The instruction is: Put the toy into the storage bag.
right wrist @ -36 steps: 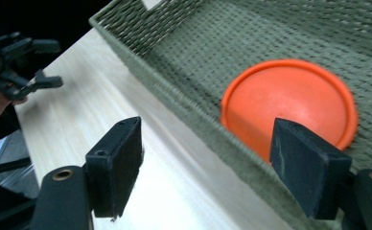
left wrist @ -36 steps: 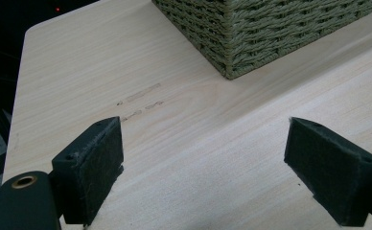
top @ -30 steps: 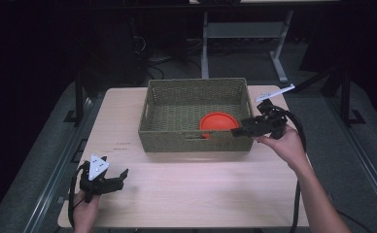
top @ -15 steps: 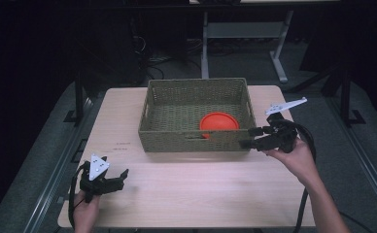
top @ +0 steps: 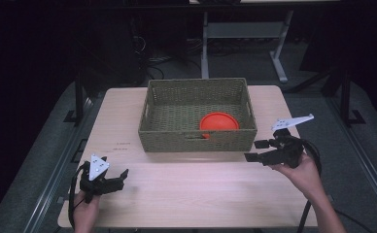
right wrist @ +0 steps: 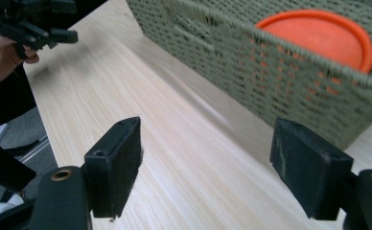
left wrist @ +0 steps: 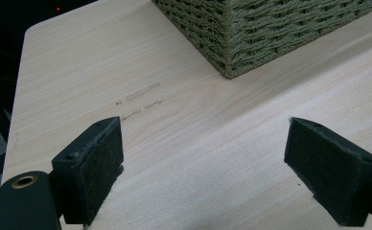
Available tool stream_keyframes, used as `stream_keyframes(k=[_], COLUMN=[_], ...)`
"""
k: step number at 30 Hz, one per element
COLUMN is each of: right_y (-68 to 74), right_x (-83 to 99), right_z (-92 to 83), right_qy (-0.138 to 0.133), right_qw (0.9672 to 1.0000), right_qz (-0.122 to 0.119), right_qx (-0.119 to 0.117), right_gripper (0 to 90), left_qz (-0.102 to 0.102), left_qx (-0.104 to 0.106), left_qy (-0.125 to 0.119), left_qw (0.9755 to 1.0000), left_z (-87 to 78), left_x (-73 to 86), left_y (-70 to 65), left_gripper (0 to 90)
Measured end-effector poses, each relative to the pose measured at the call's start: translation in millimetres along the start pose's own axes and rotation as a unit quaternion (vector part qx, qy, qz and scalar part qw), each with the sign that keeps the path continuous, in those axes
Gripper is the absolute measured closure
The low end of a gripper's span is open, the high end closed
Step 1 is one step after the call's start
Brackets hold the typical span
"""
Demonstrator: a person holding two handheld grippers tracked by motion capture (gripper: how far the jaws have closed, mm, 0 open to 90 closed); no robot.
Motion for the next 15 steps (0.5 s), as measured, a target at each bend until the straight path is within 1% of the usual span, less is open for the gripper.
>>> stream_keyframes(k=[4, 5, 6, 8, 10, 12, 14, 15], right_y=[0.2, 0.8, 1.6, 2.1, 5.7, 12.0, 19.7, 22.8], right_x=[11.6, 14.6, 16.4, 23.8, 31.8, 47.5, 66.3, 78.0], right_z=[1.5, 1.6, 1.6, 3.0, 4.9, 8.3, 10.4, 11.5], right_qy=[0.005, 0.008, 0.01, 0.006, 0.002, -0.014, -0.042, -0.061], right_qw=[1.0, 1.0, 1.0, 1.0, 0.9999, 0.9998, 0.9987, 0.9975], right_qz=[0.001, -0.001, 0.002, 0.001, 0.002, 0.006, 0.008, 0.004], right_qx=[-0.005, -0.001, 0.001, 0.002, 0.011, 0.012, 0.026, 0.035], right_gripper=[25.4, 25.1, 24.8, 24.8, 24.8, 24.5, 23.3, 23.3], left_qz=[0.002, 0.001, 0.002, 0.001, 0.001, 0.001, -0.001, 0.001], left_qx=[0.001, 0.002, 0.001, 0.001, 0.001, 0.0, 0.0, 0.0], left_qy=[-0.001, -0.002, -0.001, -0.002, -0.003, -0.003, -0.003, -0.002], left_qw=[1.0, 1.0, 1.0, 1.0, 1.0, 1.0, 1.0, 1.0], left_z=[-0.1, 0.1, 0.0, 0.1, -0.1, 0.1, 0.1, 0.4], left_x=[0.0, 0.0, -0.1, -0.2, -0.1, 0.0, -0.1, 0.1], left_y=[-1.0, -1.2, -1.2, -1.1, -0.7, -0.2, 0.0, 0.2], left_gripper=[12.8, 12.8, 12.8, 12.8, 12.8, 12.8, 12.8, 12.8])
Point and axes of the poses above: each handheld gripper's, and its own axes: z roughly forward along the jaws, x roughly out of its underside, y roughly to its left, the point moved 1 cm from there along z, roughly forward along the jaws, and after that the axes turned 9 degrees about -z, right-handed, at the moved point
